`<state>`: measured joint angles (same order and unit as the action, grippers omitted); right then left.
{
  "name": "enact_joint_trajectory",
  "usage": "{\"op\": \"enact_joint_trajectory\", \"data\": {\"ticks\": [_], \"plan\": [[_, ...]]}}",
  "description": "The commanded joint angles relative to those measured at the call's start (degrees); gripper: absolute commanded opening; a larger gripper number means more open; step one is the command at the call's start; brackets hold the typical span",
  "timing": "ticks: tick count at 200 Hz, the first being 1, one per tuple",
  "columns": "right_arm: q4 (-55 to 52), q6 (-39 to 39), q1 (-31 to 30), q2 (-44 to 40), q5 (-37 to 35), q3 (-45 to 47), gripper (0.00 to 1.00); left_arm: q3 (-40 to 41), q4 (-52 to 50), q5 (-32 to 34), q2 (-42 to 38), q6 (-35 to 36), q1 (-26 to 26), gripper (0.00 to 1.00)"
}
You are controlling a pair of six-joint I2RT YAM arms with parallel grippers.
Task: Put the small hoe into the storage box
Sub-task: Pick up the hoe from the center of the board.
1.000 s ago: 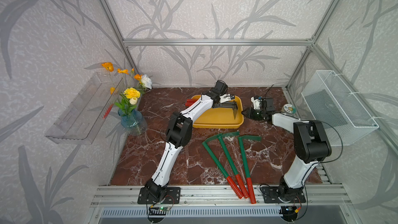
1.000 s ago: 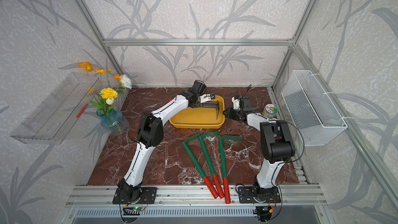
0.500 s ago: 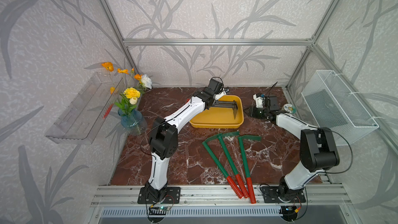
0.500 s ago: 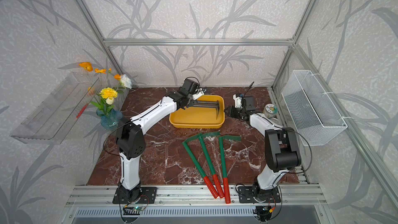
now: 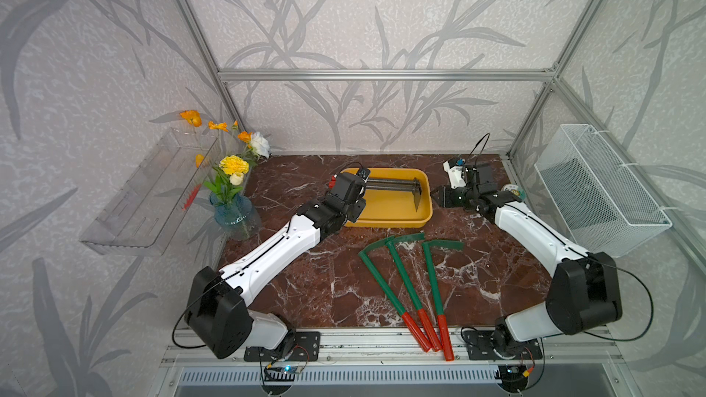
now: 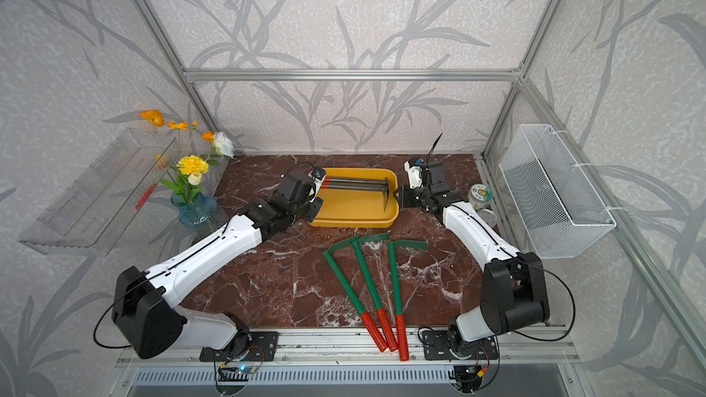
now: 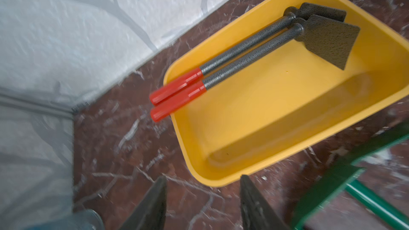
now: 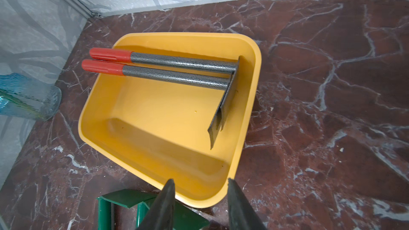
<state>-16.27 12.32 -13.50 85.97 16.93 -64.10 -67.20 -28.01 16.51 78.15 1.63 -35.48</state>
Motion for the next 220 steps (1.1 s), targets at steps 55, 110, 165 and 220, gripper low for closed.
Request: {"op": "enact_joint_trajectory", "data": {"ticks": [55,110,165,220], "plan": [[-1.52,-1.00,0.02,3.72,-1.64,-3.42,0.40,16.55,-4.94,-4.61,-12.11,-62.62,-14.25,0.47],[-2.84,-1.32,-0.83,-5.47,-1.87,1.60,0.40,24.66,6.84,-10.91,-9.49,-82.54,-17.30,0.57],[-0.46,0.39,-0.98,-6.36,0.82,3.47,0.40,25.45,8.95,-13.05,-2.07,-93.98,-20.67,0.62],[2.74,1.61,-1.01,-5.47,2.15,6.09,0.40,24.11,10.85,-17.88,6.05,-99.91,-21.20,0.64]]}}
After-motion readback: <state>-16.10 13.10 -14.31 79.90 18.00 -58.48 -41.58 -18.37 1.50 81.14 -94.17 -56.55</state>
